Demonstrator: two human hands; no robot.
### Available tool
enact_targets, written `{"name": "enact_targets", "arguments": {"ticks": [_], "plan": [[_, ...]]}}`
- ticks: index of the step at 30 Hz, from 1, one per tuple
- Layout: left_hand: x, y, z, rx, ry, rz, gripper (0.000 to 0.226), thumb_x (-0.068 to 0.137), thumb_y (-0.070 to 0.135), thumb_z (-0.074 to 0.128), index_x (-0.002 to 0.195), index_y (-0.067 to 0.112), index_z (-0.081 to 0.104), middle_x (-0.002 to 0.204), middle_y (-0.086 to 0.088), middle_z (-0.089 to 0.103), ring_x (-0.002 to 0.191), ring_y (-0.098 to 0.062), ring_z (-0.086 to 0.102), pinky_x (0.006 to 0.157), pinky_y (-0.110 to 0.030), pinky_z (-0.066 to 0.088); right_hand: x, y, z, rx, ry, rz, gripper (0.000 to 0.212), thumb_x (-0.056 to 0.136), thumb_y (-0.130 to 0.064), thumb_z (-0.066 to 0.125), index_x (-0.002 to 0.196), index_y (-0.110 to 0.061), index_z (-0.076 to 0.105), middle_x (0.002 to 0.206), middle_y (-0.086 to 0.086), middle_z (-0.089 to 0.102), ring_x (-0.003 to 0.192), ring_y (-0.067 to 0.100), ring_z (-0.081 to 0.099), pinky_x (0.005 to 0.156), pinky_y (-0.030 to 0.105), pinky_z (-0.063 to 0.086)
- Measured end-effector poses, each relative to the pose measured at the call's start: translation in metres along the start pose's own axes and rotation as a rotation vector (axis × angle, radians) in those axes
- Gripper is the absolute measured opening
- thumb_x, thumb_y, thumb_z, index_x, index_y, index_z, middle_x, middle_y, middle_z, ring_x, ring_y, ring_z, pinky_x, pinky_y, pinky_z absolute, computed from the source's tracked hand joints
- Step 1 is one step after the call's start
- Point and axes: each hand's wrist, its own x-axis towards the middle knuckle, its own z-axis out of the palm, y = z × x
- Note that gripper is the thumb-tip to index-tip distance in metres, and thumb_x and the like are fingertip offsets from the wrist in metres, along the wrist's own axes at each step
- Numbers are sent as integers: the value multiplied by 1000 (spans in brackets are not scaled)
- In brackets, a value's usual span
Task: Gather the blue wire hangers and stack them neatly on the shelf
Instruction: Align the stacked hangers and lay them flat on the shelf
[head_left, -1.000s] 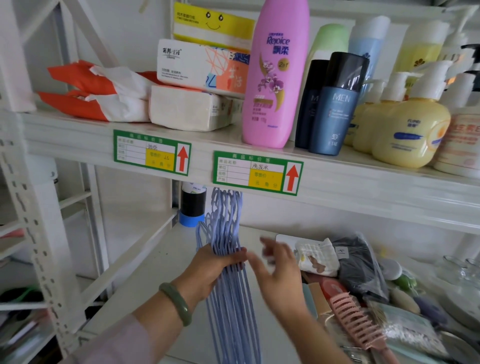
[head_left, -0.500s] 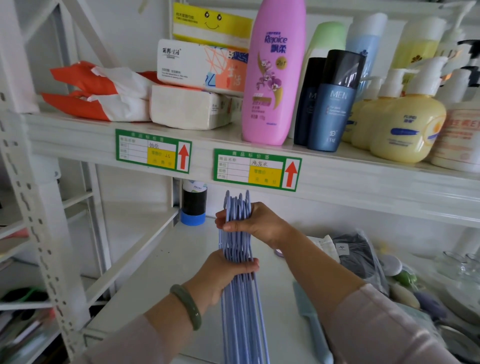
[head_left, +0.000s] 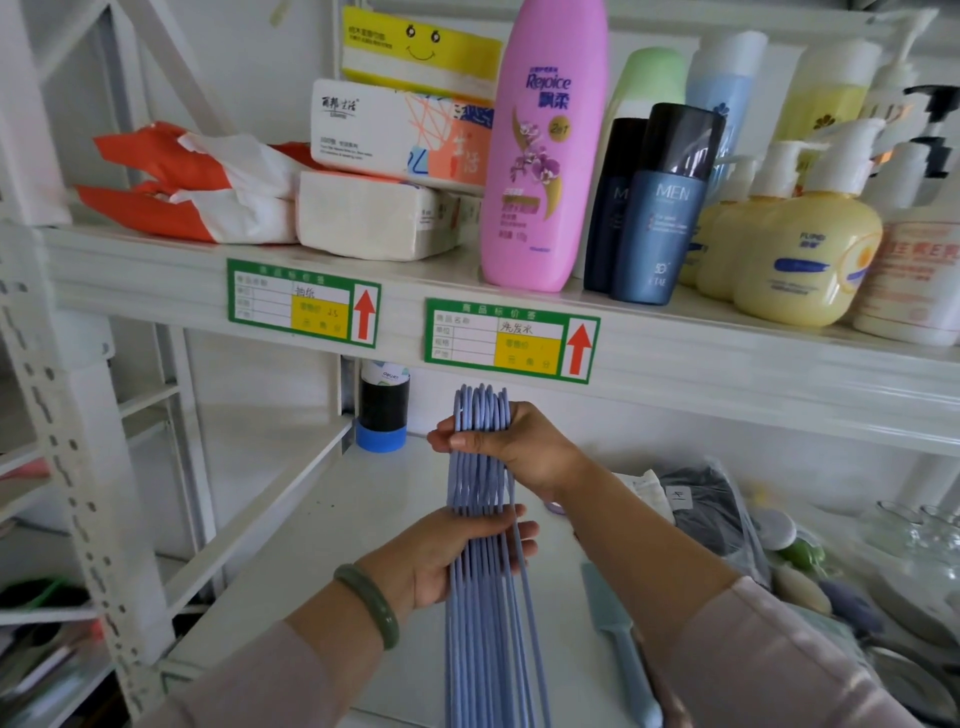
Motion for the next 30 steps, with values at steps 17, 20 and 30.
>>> {"name": "enact_targets", "arguments": {"ticks": [17,20,30], "plan": [[8,10,-1,132,0,78,18,81,-1,63,99,1,63,83,-9,78,77,-21,75,66,-30,61,-28,2,-3,-279,317,25,28,78,-32,70,104,-20,68,101,-4,71,96,10,65,91,30,51],[14,15,-7,91,12,113,16,81,-4,62,96,-1,64,84,-12,77,75,-22,75,65,-31,61,-65,25,12,-367,764,122,35,79,-48,65,91,-16,57,77,-9,59,75,10,57,72,26,42],[25,20,-9,98,27,131,16,84,0,59,98,0,66,79,-5,78,73,-15,75,63,-24,60,-104,64,40,419,-7,550,30,86,-4,60,114,9,56,90,15,73,83,27,70,81,39,56]]}}
